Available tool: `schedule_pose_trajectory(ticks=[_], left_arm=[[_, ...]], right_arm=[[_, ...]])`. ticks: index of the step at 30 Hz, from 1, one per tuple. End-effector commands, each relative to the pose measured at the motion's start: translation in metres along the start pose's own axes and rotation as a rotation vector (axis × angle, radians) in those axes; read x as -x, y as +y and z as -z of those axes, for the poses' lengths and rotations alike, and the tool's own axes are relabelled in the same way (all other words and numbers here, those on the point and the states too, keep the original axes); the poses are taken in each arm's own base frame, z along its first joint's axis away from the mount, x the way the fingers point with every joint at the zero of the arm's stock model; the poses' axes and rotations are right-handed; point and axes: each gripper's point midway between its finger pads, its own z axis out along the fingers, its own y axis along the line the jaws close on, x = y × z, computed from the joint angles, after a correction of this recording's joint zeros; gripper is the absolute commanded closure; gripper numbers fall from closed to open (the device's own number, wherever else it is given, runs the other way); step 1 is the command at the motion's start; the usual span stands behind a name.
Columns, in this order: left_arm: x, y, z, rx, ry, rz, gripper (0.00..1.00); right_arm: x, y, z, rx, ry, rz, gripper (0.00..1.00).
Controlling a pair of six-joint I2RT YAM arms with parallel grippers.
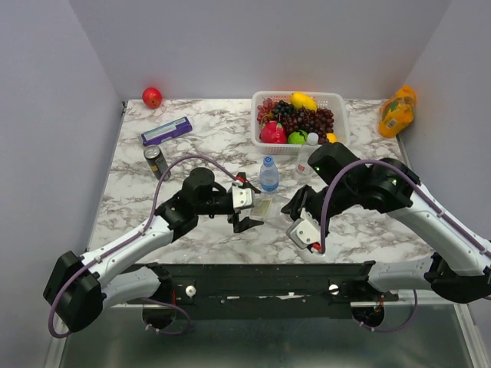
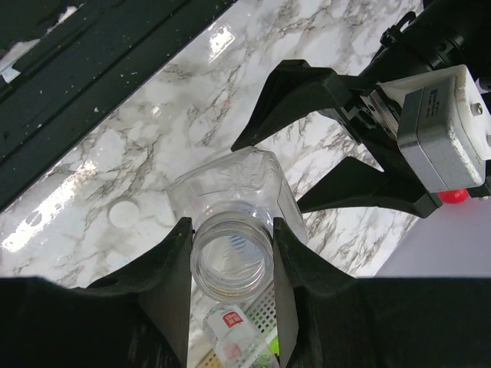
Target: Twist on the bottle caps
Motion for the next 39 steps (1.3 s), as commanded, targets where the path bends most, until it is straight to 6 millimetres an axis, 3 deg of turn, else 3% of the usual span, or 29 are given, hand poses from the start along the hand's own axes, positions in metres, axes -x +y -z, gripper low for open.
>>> schedule_pose_trajectory(ticks=[1,7,11,14,15,18,20,21,22,25,30,31,33,35,36,37,39], left_arm=[[0.009,-0.014,-0.006,-0.097,-0.058,-0.025,0.01],[0.008,-0.021,-0.016,-0.227,-0.049,-0.090,0.03],[0.006,-0.027,-0.020,-0.295,-0.050,-0.065,0.17],[0.003,-0.029,-0.022,-0.345,-0.041,-0.023,0.40],[0.002,-0.028,-0.022,-0.353,-0.031,-0.006,0.57],[-0.003,-0.026,-0.022,-0.361,-0.021,0.029,0.73],[-0.003,-0.027,-0.022,-0.352,-0.024,0.051,0.98],[-0.005,-0.025,-0.022,-0.338,-0.028,0.053,1.00],[-0.005,-0.024,-0.021,-0.326,-0.030,0.057,1.00],[-0.015,-0.019,-0.016,-0.280,0.003,0.091,1.00],[-0.040,-0.007,0.004,-0.085,0.049,0.207,1.00],[-0.033,-0.006,0.012,-0.038,0.034,0.228,1.00],[-0.048,-0.003,0.022,0.064,0.065,0.263,1.00],[-0.044,0.003,0.036,0.175,0.048,0.275,1.00],[-0.052,0.002,0.040,0.212,0.062,0.295,1.00],[-0.046,0.006,0.048,0.262,0.042,0.287,1.00],[-0.055,0.014,0.059,0.369,0.074,0.340,1.00]], right_arm=[[0.015,-0.009,0.002,-0.037,-0.061,0.081,0.99],[0.015,-0.011,-0.002,-0.039,-0.069,0.179,1.00],[0.009,-0.011,-0.007,-0.035,-0.051,0.193,1.00],[0.003,-0.012,-0.010,-0.044,-0.032,0.185,1.00],[0.003,-0.012,-0.011,-0.049,-0.028,0.184,0.99],[-0.001,-0.015,-0.013,-0.068,-0.018,0.165,1.00],[-0.005,-0.014,-0.017,-0.066,-0.009,0.152,1.00],[-0.006,-0.013,-0.018,-0.068,-0.003,0.147,0.99],[-0.008,-0.017,-0.018,-0.089,0.005,0.150,0.92],[-0.014,-0.025,-0.015,-0.157,0.036,0.080,0.60],[-0.024,-0.035,0.008,-0.281,0.098,-0.238,0.45],[-0.028,-0.041,0.010,-0.328,0.103,-0.292,0.38],[-0.037,-0.042,0.019,-0.412,0.116,-0.467,0.36],[-0.049,-0.041,0.022,-0.486,0.124,-0.639,0.27],[-0.056,-0.042,0.021,-0.518,0.129,-0.695,0.25],[-0.061,-0.040,0.018,-0.517,0.124,-0.735,0.25],[-0.068,-0.024,-0.001,-0.434,0.091,-0.799,0.25]])
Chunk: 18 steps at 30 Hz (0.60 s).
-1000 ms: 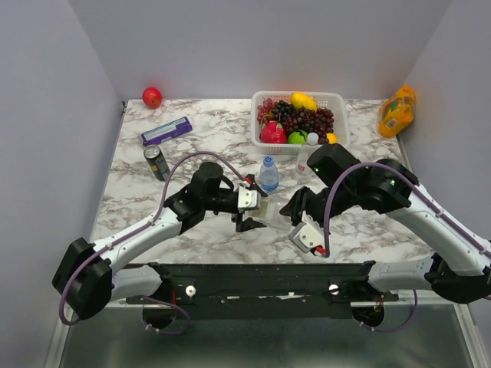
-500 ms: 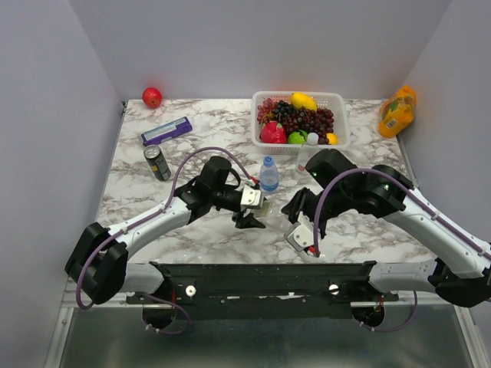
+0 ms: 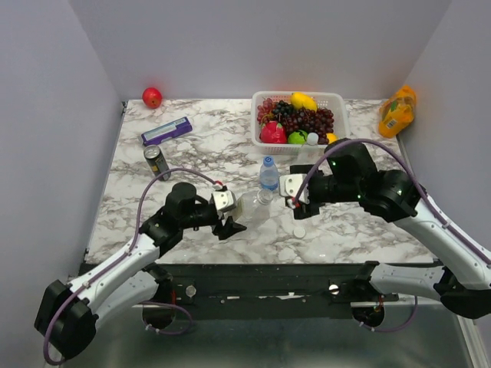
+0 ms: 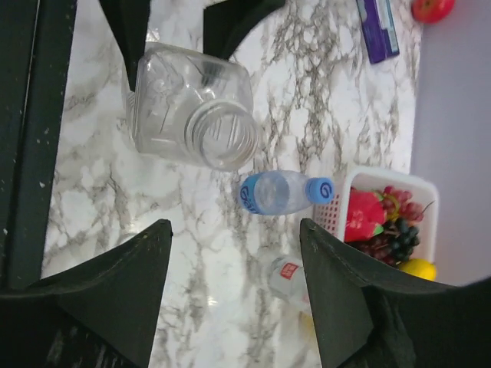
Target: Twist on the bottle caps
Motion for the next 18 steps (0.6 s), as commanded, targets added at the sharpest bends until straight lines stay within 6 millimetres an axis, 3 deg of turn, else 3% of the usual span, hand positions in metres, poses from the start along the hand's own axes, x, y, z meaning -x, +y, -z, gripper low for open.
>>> schedule_pose_trajectory(ticks=[1,5,10,13,18], left_arm=[[0.005,0.036,0.023,0.307,-0.022,0.117,1.00],[0.013,0.056,0.038,0.430,-0.019,0.149,1.00],[0.037,0.081,0.053,0.530,-0.071,0.209,1.00],[0.046,0.091,0.061,0.566,-0.086,0.210,1.00],[0.051,0.090,0.062,0.552,-0.079,0.196,1.00]], right_arm=[[-0.026,0.014,-0.022,0.026,0.027,-0.280,0.25],[-0.054,0.064,-0.051,0.240,0.053,-0.237,0.27],[-0.112,0.126,-0.075,0.463,0.181,-0.261,0.36],[-0.142,0.144,-0.084,0.467,0.228,-0.235,0.33],[-0.180,0.161,-0.088,0.469,0.307,-0.244,0.32]])
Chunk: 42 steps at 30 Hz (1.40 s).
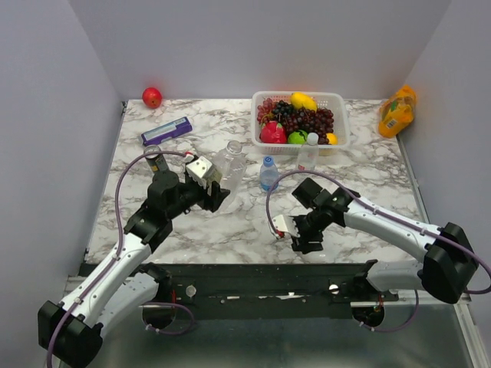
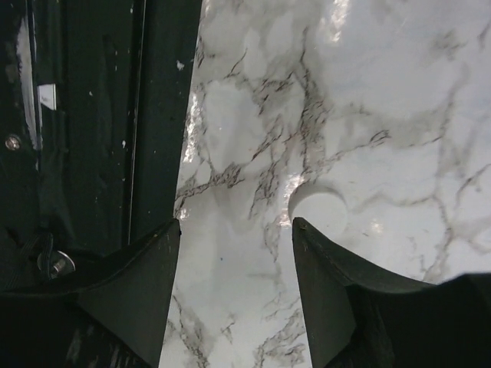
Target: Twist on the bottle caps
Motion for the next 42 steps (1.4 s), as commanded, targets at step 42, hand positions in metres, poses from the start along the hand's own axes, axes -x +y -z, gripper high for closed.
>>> schedule_pose_trajectory(ticks=[42], left_arm=[[-0.003,-0.003,-0.008,-0.047,-0.027,0.078,1.00]], right_arm=[[-0.041,-0.061,-0.037,-0.102,0.059,-0.042,0.35]])
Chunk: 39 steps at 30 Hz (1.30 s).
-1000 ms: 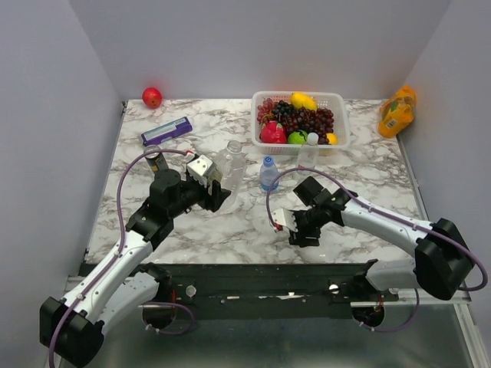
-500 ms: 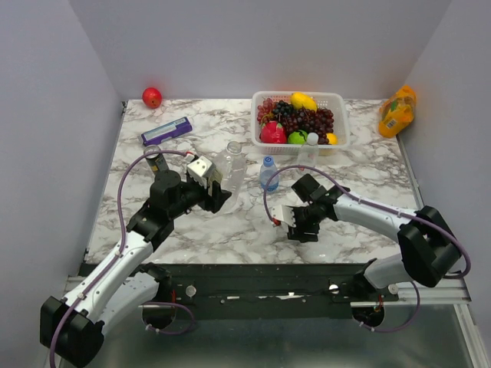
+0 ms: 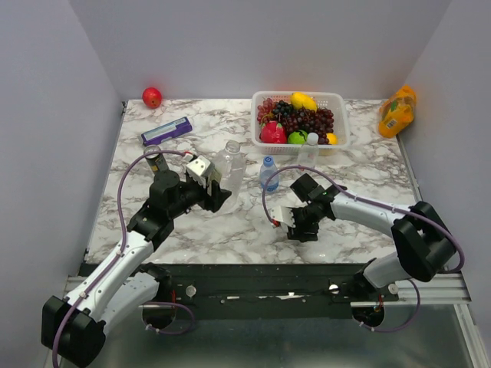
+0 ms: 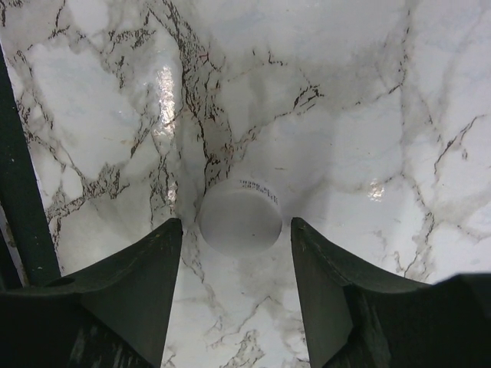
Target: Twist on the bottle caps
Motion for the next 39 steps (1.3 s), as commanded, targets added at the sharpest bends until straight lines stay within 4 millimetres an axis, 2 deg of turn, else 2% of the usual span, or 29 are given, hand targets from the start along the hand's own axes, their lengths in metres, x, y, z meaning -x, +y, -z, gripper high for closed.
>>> schedule_pose_trajectory(ticks=[1,12,16,17,20,21,23,24,25,27,28,29,30,31,35,36,38,39], left_arm=[[0.006,-0.004,-0.001,-0.030,-0.033,-0.001,1.00],[0.000,-0.004,-0.002,-0.038,-0.023,-0.004,1.00],[-0.006,-0.009,-0.002,-0.073,-0.014,-0.013,1.00],[-0.005,-0.016,-0.001,-0.117,-0.016,-0.024,1.00],[-0.009,-0.030,0.001,-0.192,-0.025,-0.062,1.00],[-0.009,-0.041,0.002,-0.262,-0.038,-0.114,1.00],[-0.019,-0.057,0.005,-0.340,-0.040,-0.177,1.00],[-0.018,-0.064,0.005,-0.377,-0.065,-0.221,1.00],[-0.029,-0.072,0.005,-0.411,-0.058,-0.245,1.00],[-0.033,-0.082,0.003,-0.458,-0.083,-0.306,1.00],[-0.043,-0.085,0.001,-0.477,-0.081,-0.347,1.00],[-0.049,-0.094,-0.001,-0.512,-0.078,-0.364,1.00],[-0.046,-0.097,-0.003,-0.522,-0.113,-0.391,1.00],[-0.054,-0.100,-0.004,-0.535,-0.112,-0.397,1.00],[-0.064,-0.113,-0.012,-0.582,-0.123,-0.394,1.00],[-0.060,-0.116,-0.013,-0.588,-0.149,-0.402,1.00],[-0.066,-0.117,-0.014,-0.592,-0.145,-0.399,1.00],[-0.065,-0.118,-0.015,-0.591,-0.154,-0.402,1.00]], right_arm=[[0.011,-0.010,-0.001,-0.003,-0.039,0.046,0.36],[0.014,-0.011,-0.002,0.014,-0.049,0.058,0.46],[0.018,-0.007,0.004,0.030,-0.056,0.073,0.61],[0.023,-0.011,0.011,0.010,-0.065,0.076,0.65],[0.028,-0.006,0.031,0.007,-0.061,0.037,0.70],[0.042,-0.013,0.051,-0.038,-0.100,0.023,0.70],[0.058,-0.003,0.077,-0.022,-0.147,-0.006,0.71],[0.079,-0.009,0.102,-0.051,-0.205,-0.006,0.71],[0.088,0.006,0.119,-0.009,-0.246,-0.018,0.71],[0.108,0.011,0.146,-0.005,-0.311,-0.058,0.71],[0.123,0.014,0.168,-0.007,-0.360,-0.057,0.71],[0.131,0.014,0.180,-0.010,-0.384,-0.058,0.71],[0.138,0.015,0.190,-0.006,-0.403,-0.067,0.71],[0.150,0.017,0.208,-0.009,-0.439,-0.052,0.71],[0.170,0.021,0.223,0.007,-0.451,0.015,0.70],[0.178,0.025,0.225,0.015,-0.454,0.058,0.70],[0.188,0.025,0.230,-0.001,-0.453,0.100,0.70],[0.195,0.028,0.226,0.016,-0.448,0.137,0.70]])
